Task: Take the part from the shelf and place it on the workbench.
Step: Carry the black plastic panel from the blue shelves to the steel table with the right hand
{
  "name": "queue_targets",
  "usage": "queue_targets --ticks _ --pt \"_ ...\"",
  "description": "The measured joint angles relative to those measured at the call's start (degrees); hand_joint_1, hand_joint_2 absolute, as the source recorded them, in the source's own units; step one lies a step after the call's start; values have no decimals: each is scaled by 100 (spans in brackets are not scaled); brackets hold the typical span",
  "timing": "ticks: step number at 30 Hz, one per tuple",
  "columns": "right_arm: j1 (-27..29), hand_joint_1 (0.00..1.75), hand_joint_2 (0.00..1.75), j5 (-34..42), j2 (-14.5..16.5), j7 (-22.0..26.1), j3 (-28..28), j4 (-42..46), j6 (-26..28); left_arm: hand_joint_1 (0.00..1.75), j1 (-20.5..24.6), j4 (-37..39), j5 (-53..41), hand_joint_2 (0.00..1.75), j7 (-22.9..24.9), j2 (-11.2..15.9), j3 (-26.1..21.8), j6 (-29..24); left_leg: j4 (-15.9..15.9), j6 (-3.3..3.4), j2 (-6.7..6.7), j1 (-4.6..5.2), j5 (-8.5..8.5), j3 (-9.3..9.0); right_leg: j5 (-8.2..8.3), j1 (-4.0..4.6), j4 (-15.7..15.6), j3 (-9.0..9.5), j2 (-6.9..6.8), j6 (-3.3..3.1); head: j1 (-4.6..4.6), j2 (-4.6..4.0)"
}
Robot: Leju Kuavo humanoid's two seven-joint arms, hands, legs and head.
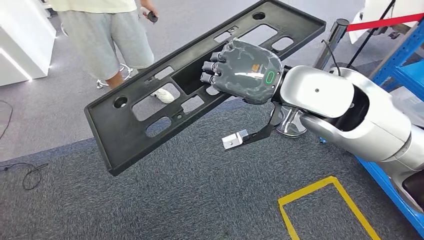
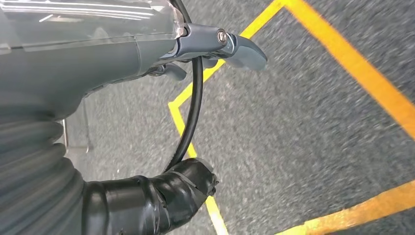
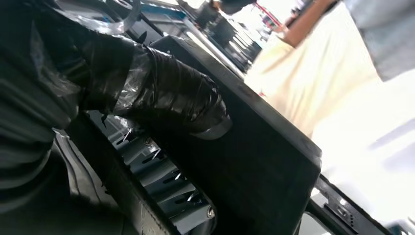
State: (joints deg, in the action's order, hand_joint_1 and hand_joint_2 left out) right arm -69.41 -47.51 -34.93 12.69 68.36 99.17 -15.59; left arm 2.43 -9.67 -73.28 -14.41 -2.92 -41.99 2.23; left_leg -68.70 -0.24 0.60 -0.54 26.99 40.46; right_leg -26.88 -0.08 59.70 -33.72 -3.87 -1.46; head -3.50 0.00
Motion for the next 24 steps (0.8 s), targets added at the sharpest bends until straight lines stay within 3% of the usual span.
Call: queue_targets --ticks 2,3,4,6,8,10,11,12,13,14,15,17,19,21,22,24 --pt "-11 175 175 38 -21 3 7 6 1 0 10 -1 0 175 -20 0 0 -1 712 96 283 90 -207 -389 -18 30 -3 16 -126 18 -1 0" --pt "-14 175 175 65 -38 7 15 7 1 0 15 -1 0 175 -38 0 0 -1 895 142 379 136 -233 -479 -25 41 -7 23 -187 35 -1 0" --pt "-13 175 175 93 -55 13 33 7 1 0 16 -1 1 175 -56 0 0 1 959 176 404 171 -219 -498 -29 49 -13 28 -250 54 -2 0" --pt "-7 175 175 127 -78 24 73 7 1 0 2 -1 1 175 -81 -2 -1 4 1024 236 263 164 -265 -513 -54 42 -10 48 -301 100 -4 0" --pt "-5 175 175 143 -109 26 95 10 1 0 -3 -1 0 175 -86 -8 -2 7 1111 303 137 126 -321 -556 -220 10 207 -26 -27 145 -4 0" --pt "1 175 175 148 -160 26 117 14 1 0 11 -1 -1 175 -88 -12 -2 8 1142 344 5 102 -351 -568 -561 -22 846 -318 303 177 -4 0" --pt "10 175 175 150 -185 27 138 15 0 0 17 -1 -1 175 -89 -13 -2 8 1136 351 -70 100 -354 -563 -710 -30 1222 -503 361 192 -5 0" --pt "24 175 175 150 -205 27 162 15 -1 0 18 -1 -1 175 -89 -13 -3 11 1124 351 -154 98 -354 -559 -768 -43 1482 -642 379 208 -4 0" --pt "35 175 175 150 -220 27 187 15 -1 0 14 -1 -1 175 -89 -14 -3 14 1104 346 -240 92 -350 -556 -715 -60 1552 -697 385 224 -4 0" --pt "42 175 175 150 -229 27 206 16 -1 0 9 -1 -2 175 -89 -14 -4 18 1073 333 -323 82 -339 -553 -555 -80 1399 -641 393 240 -4 0" --pt "43 175 175 150 -237 26 217 17 -1 0 5 -1 -2 175 -89 -14 -4 22 1030 309 -409 69 -320 -548 -327 -110 1054 -489 440 259 -4 0" --pt "41 175 175 150 -261 27 233 25 1 0 9 -1 -3 175 -89 -12 -4 27 920 240 -569 45 -278 -485 -64 -170 403 -194 723 297 -2 0" --pt "43 175 175 150 -287 31 253 39 13 0 9 -1 -4 175 -94 -10 -5 31 857 160 -718 23 -283 -382 -58 -176 178 -110 906 293 0 0" --pt "37 175 175 139 -297 36 269 58 42 0 -15 1 -9 175 -106 -16 -7 34 862 85 -824 -1 -318 -315 -34 -154 137 -109 783 232 0 0" --pt "23 175 175 121 -297 44 275 70 50 0 -29 1 -10 175 -113 -21 -7 34 827 54 -744 2 -295 -283 -16 -152 111 -95 708 194 4 0" --pt "-53 175 175 44 -299 83 291 100 15 0 -25 1 -11 175 -137 -26 -9 31 456 6 -396 13 -78 -106 11 -144 54 -65 548 122 15 0"
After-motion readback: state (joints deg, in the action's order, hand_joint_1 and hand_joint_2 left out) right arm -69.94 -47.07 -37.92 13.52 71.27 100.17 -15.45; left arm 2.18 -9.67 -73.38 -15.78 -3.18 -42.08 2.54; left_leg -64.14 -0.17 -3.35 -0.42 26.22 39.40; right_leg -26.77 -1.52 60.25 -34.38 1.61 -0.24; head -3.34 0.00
